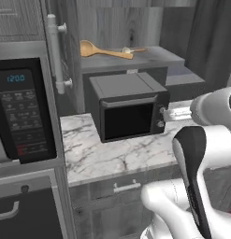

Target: Organize the utensils by type. Pick up the wooden spoons from the counter and place them in the open cabinet. Then pick up the metallic utensils from the counter and place them in the open drawer.

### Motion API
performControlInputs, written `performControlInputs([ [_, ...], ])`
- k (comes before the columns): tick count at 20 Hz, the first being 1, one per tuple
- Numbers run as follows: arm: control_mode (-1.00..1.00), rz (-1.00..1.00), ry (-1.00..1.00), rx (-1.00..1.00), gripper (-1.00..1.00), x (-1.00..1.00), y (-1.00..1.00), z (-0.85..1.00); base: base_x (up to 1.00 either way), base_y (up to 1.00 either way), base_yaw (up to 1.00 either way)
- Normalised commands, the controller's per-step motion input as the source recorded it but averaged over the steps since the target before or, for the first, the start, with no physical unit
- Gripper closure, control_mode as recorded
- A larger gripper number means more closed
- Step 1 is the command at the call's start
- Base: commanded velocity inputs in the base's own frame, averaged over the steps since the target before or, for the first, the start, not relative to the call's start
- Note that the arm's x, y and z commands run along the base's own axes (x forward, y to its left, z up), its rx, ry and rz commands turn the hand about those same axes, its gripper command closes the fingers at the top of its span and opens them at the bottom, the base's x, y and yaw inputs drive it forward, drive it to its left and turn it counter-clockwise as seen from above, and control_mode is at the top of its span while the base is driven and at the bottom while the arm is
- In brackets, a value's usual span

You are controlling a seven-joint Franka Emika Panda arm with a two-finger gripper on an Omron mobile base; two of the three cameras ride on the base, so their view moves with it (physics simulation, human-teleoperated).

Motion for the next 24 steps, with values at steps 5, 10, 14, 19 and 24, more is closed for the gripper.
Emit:
performControlInputs([
  [5, 1.0, 0.0, 0.0, 0.0, -1.0, 0.0, 0.0, 0.0, -1.0, -0.06, -0.23],
  [10, 1.0, 0.0, 0.0, 0.0, -1.0, 0.0, 0.0, 0.0, -0.93, -0.04, -0.25],
  [14, 1.0, 0.0, 0.0, 0.0, -1.0, 0.0, 0.0, 0.0, -0.84, -0.26, -0.34],
  [19, 1.0, 0.0, 0.0, 0.0, -1.0, 0.0, 0.0, 0.0, -0.49, -0.42, -0.47],
  [24, 1.0, 0.0, 0.0, 0.0, -1.0, 0.0, 0.0, 0.0, 0.01, -0.68, -0.39],
])
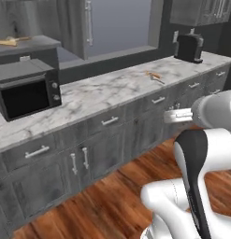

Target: Organize the utensils by type. Pick up the wooden spoons from the counter and place them in the open cabinet. Then pick up the metallic utensils from the counter and place them in the open drawer.

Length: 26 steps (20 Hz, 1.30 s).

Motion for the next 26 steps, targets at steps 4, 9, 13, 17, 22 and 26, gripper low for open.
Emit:
performControlInputs([
  [4, 1.0, 0.0, 0.0, 0.0, -1.0, 0.0, 0.0, 0.0, 0.25, -0.76, -0.27],
  [9, 1.0, 0.0, 0.0, 0.0, -1.0, 0.0, 0.0, 0.0, 0.5, -0.62, -0.14],
  [13, 1.0, 0.0, 0.0, 0.0, -1.0, 0.0, 0.0, 0.0, 0.6, -0.63, 0.01],
  [17, 1.0, 0.0, 0.0, 0.0, -1.0, 0.0, 0.0, 0.0, 0.83, -0.43, 0.21],
  [22, 1.0, 0.0, 0.0, 0.0, -1.0, 0.0, 0.0, 0.0, 0.98, -0.37, 0.29],
  [26, 1.0, 0.0, 0.0, 0.0, -1.0, 0.0, 0.0, 0.0, 0.94, -0.32, 0.28],
])
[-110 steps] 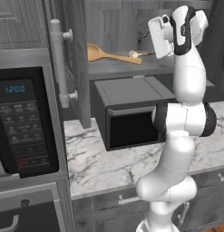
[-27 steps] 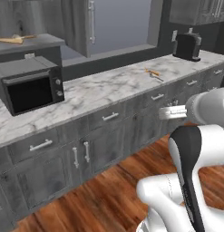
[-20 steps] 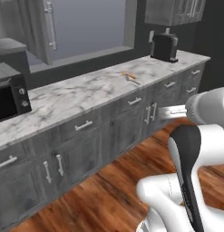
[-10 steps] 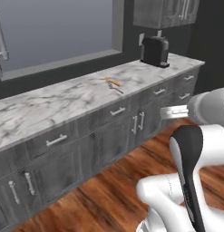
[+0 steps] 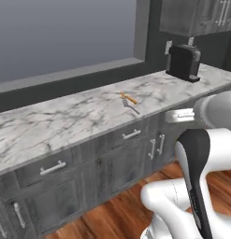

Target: Organize the utensils by type. Pick up the wooden spoons from the counter and place them in the open cabinet. Then pick up the metallic utensils from the counter and place them in the open drawer.

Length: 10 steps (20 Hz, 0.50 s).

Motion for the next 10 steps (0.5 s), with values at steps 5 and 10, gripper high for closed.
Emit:
performControlInputs([
  [5, 1.0, 0.0, 0.0, 0.0, -1.0, 0.0, 0.0, 0.0, 0.74, -0.42, 0.31],
  [10, 1.0, 0.0, 0.0, 0.0, -1.0, 0.0, 0.0, 0.0, 0.52, -0.48, 0.41],
])
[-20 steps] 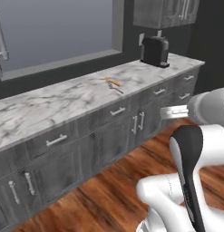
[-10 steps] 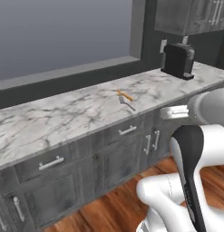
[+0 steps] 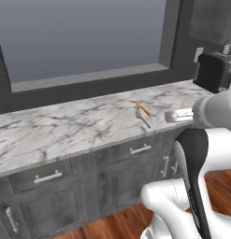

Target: Organize the utensils by type. Pick up the wooden spoons from the counter and place them in the open cabinet. Then pick up the metallic utensils from the counter and place them in the open drawer.

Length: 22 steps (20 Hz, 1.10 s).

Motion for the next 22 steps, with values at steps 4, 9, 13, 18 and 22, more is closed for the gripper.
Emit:
performControlInputs([
  [4, 1.0, 0.0, 0.0, 0.0, -1.0, 0.0, 0.0, 0.0, 0.4, -0.5, 0.46],
  [9, 1.0, 0.0, 0.0, 0.0, -1.0, 0.0, 0.0, 0.0, 0.64, -0.51, 0.26],
  [13, 1.0, 0.0, 0.0, 0.0, -1.0, 0.0, 0.0, 0.0, 0.66, -0.6, 0.09],
  [18, 1.0, 0.0, 0.0, 0.0, -1.0, 0.0, 0.0, 0.0, 0.47, -0.24, 0.05],
  [22, 1.0, 0.0, 0.0, 0.0, -1.0, 0.0, 0.0, 0.0, 0.31, -0.17, 0.04],
])
